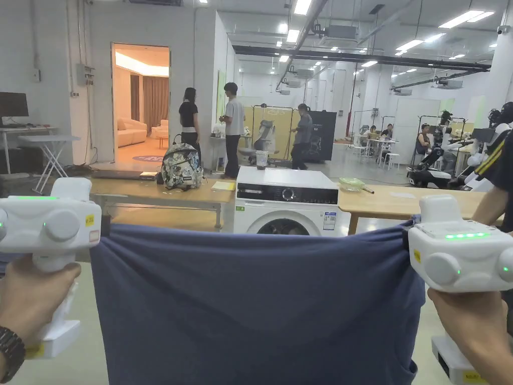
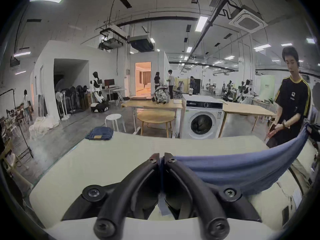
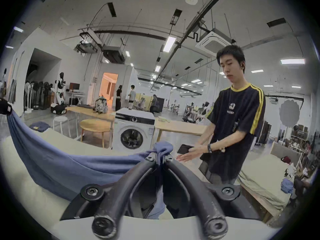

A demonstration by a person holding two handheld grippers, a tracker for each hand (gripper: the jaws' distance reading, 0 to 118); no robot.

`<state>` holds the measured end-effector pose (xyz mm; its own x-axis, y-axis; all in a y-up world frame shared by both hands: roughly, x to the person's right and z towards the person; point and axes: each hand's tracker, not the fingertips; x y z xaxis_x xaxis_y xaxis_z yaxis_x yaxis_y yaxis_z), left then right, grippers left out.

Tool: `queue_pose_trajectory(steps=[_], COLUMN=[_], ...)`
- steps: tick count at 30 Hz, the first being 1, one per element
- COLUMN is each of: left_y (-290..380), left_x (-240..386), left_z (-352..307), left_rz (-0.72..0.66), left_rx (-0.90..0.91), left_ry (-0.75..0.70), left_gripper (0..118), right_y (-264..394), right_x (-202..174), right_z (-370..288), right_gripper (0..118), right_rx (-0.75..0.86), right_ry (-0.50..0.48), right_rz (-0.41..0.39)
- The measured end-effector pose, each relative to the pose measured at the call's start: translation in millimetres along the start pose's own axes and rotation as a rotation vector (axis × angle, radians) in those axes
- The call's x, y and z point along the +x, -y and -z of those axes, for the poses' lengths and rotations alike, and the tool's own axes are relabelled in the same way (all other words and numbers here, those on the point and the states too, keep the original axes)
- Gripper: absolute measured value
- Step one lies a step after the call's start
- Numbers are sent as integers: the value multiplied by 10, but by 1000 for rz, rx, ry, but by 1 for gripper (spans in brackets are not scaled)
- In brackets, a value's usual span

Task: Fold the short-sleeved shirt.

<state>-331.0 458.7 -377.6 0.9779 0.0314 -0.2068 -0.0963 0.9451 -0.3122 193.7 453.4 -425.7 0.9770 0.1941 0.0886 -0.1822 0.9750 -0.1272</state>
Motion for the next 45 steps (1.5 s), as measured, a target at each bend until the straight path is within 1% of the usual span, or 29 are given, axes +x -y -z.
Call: queue_pose_trajectory(steps=[1, 11, 14, 17, 20, 22, 24, 28, 31, 33, 36, 37, 41, 45], left_y=[99, 1070, 1395, 1712, 2036, 2265, 2485, 2871, 3127, 3261, 3454, 3505, 3661, 3772], left_x=[-13, -145, -187, -235, -301, -342, -372, -401, -410, -422, -426, -430, -395, -348], left_z=[-66, -856, -1091, -1317, -1481, -1578, -1628, -1683, -1670, -1649, -1613, -1580, -1481, -1382], left_rz=[6, 27, 26, 23, 16, 22, 33, 42, 59, 73, 83, 87, 135, 142], left_rx=[-12, -57, -79, -102, -142, -179, -215, -296, -361, -403, -464, -488, -587, -670], left_ry=[3, 51, 68, 80, 84, 88, 77, 62, 54, 57, 59, 57, 52, 49], left_gripper=[0, 0, 0, 0, 0, 0, 0, 0, 0, 0, 0, 0, 0, 0], right_y=[79, 884, 1166, 1445, 1730, 1950, 2141, 2446, 2708, 2791, 3001, 2903, 3169, 3372], right_x=[-15, 104, 132, 133, 143, 130, 84, 5, 43, 27, 11, -6, 12, 3], right_z=[-184, -1152, -1425, -1715, -1955, -2067, -2167, -2327, -2294, -2434, -2439, -2579, -2504, -2414], right_gripper=[3, 3, 3, 3, 3, 3, 3, 3, 3, 3, 3, 3, 3, 4], right_rx=[-9, -81, -124, -170, -228, -268, -306, -369, -441, -506, -597, -619, -688, -769], right_ry=[-2, -32, -46, -53, -79, -84, -91, -109, -120, -126, -145, -155, -170, -187], right_rz=[-7, -53, -49, -68, -52, -67, -86, -97, -104, -130, -153, -160, -169, -168])
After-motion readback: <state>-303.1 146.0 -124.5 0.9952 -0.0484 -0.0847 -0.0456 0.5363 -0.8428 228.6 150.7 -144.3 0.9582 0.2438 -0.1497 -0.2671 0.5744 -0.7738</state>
